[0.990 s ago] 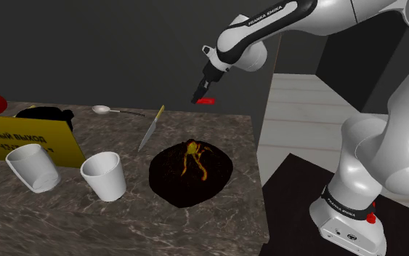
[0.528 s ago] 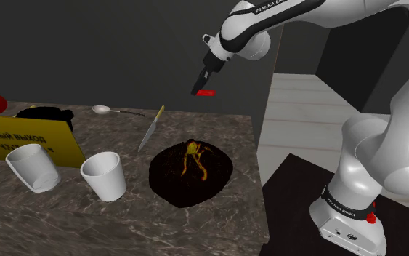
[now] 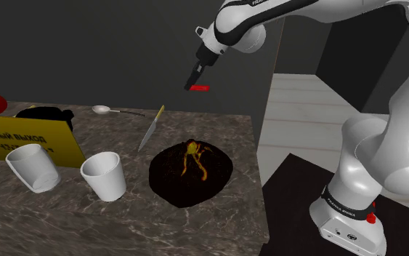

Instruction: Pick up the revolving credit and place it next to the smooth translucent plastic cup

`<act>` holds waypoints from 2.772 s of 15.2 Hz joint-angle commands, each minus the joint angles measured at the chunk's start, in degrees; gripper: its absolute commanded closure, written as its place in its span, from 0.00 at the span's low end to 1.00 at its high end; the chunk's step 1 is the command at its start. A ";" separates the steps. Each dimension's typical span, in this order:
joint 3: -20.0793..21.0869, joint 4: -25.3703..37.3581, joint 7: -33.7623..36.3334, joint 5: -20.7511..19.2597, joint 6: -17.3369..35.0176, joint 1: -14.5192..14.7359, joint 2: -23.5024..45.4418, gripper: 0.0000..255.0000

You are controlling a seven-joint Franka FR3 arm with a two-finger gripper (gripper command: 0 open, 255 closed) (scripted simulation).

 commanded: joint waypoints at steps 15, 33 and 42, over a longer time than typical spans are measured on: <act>6.93 25.53 17.23 -1.13 -0.91 6.71 22.83 1.00; 8.90 55.56 27.63 -1.96 -6.58 8.95 46.62 1.00; 9.69 50.43 26.23 -0.87 -0.44 9.06 47.68 1.00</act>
